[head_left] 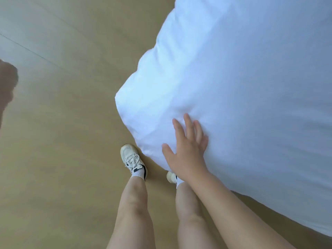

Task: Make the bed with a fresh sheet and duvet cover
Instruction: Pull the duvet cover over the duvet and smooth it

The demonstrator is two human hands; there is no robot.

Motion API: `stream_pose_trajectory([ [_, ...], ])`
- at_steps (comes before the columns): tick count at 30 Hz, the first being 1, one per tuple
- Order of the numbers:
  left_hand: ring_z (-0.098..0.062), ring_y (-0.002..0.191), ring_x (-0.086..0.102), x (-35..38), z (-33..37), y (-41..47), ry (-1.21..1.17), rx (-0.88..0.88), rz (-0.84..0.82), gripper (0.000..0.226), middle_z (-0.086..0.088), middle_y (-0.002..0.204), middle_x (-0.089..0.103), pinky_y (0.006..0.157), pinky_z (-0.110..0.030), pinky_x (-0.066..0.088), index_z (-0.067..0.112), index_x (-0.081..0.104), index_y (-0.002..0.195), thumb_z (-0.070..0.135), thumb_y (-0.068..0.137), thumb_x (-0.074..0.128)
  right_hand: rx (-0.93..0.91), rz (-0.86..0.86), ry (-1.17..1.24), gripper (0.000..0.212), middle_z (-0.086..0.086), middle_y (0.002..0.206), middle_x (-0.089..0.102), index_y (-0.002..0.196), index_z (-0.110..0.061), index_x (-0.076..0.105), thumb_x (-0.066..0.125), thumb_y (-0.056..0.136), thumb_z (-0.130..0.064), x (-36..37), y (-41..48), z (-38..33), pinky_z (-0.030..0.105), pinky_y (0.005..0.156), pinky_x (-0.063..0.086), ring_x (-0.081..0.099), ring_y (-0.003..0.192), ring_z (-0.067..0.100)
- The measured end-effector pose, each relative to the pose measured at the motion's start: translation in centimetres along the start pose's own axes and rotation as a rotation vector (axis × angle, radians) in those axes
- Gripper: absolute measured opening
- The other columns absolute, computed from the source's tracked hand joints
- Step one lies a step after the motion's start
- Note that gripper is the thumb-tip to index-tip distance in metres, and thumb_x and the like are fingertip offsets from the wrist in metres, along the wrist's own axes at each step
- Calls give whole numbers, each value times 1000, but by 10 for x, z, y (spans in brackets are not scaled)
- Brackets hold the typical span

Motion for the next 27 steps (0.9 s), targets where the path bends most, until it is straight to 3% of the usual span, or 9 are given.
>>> stream_pose_trajectory([
  [3,-4,34,35,26,-12,-19,113,46,-83,34,0,45,40,43,-19,27,20,36,61,21,81,63,-17,10,-15,67,-9,155,-23,149,-34,8,45,94,-38,6,4,-8,55,110,-9,-25,139,17],
  [5,-16,57,44,90,2,-55,66,122,-306,32,-5,61,46,56,-26,34,14,50,66,39,69,70,-6,12,-21,66,-10,155,-23,149,-35,9,45,94,-37,7,4,-6,54,111,-10,-25,139,17],
  [10,-3,80,64,183,59,-95,-84,192,-529,47,12,90,66,64,-13,44,20,64,97,60,72,68,-3,-7,4,61,-14,155,-19,148,-34,13,41,93,-39,2,4,-5,48,113,-9,-22,137,10],
  [13,6,60,58,187,77,-105,-148,170,-591,21,14,76,60,48,-7,42,21,62,80,41,81,71,-13,31,23,69,-12,156,-15,148,-34,13,30,82,-45,-2,6,-8,49,113,-6,-21,134,8],
  [15,6,51,59,167,89,-104,-240,234,-532,13,12,71,62,50,-9,46,22,63,73,21,79,75,-24,98,79,72,-9,158,-9,148,-36,14,31,79,-47,-9,9,-11,52,112,-4,-17,135,9],
  [18,-13,66,64,119,68,-76,-261,187,-389,13,6,70,68,60,-25,52,15,67,75,15,72,80,-85,196,114,72,-5,159,1,146,-37,14,23,76,-55,-22,19,-17,55,110,-3,-11,138,12],
  [21,-38,79,63,96,29,-33,100,64,-115,21,-21,70,65,57,-37,40,-4,58,69,11,81,65,-92,195,45,78,-6,159,-3,149,-31,19,20,75,-57,-32,39,-16,49,107,-13,-15,138,12],
  [23,-38,74,57,115,46,-23,296,65,-146,28,-21,67,55,61,-33,34,5,52,62,19,84,62,-118,269,48,69,-1,159,7,146,-30,23,35,81,-49,-49,57,-16,52,106,-11,-7,140,17],
  [27,-18,68,47,198,142,-33,54,90,-521,48,0,74,50,61,-29,35,20,53,76,68,75,51,-88,421,53,66,3,153,24,139,-25,30,42,78,-44,-89,91,-8,58,107,4,13,138,26],
])
Point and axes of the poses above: each hand's wrist, its own y-axis towards the middle knuckle, its own x-axis out of the palm, z = x × y, the point moved 9 cm from there along y, towards the middle knuckle
